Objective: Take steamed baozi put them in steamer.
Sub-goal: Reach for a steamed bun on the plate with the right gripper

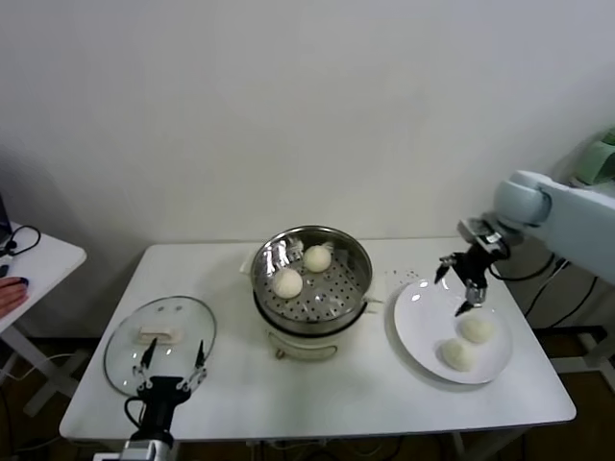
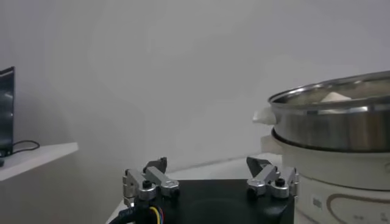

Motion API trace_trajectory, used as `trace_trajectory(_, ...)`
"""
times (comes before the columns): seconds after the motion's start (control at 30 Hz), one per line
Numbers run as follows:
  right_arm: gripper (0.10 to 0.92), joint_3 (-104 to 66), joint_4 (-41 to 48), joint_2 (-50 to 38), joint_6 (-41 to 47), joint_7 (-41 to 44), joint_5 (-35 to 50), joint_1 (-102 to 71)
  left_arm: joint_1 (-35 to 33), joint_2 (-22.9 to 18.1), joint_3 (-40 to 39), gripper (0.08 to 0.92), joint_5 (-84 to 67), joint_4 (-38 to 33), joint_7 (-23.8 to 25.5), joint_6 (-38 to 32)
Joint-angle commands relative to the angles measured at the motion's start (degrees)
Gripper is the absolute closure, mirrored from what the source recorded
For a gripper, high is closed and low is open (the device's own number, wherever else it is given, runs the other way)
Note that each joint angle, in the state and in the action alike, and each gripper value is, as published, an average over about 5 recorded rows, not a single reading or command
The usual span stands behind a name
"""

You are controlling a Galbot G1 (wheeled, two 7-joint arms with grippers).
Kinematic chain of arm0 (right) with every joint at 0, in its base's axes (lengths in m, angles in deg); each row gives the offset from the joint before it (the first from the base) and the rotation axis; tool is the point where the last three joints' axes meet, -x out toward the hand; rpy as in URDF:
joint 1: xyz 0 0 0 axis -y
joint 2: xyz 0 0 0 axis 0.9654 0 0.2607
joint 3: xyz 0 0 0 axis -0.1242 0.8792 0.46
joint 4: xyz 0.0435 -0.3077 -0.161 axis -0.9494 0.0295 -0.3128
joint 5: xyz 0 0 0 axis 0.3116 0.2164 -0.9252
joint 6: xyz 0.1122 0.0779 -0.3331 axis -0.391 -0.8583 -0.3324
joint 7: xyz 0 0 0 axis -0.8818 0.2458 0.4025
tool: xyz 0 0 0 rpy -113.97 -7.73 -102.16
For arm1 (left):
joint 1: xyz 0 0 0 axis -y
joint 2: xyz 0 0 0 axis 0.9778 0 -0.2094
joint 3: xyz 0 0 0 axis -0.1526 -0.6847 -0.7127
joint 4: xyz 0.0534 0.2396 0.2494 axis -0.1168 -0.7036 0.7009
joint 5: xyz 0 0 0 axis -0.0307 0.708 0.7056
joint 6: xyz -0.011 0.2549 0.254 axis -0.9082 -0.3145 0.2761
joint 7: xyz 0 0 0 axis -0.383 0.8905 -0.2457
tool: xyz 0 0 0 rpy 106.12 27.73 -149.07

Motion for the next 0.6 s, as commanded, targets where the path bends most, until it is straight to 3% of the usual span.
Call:
trace_trajectory(0.03,0.203,-9.6,1.9,-3.6,-1.6,-1.4,-9.8,-15.6,-0.1,-0.3,-0.2,0.177,-0.1,-0.1,-0.3,0.6)
trace_trajectory(0.6,0.203,-13.4,5.7,0.8,-2.5,-3.6,-12.1,-22.0,-0.6,-0.1,0.0,0.177,-1.9,0.7,-0.3,1.1)
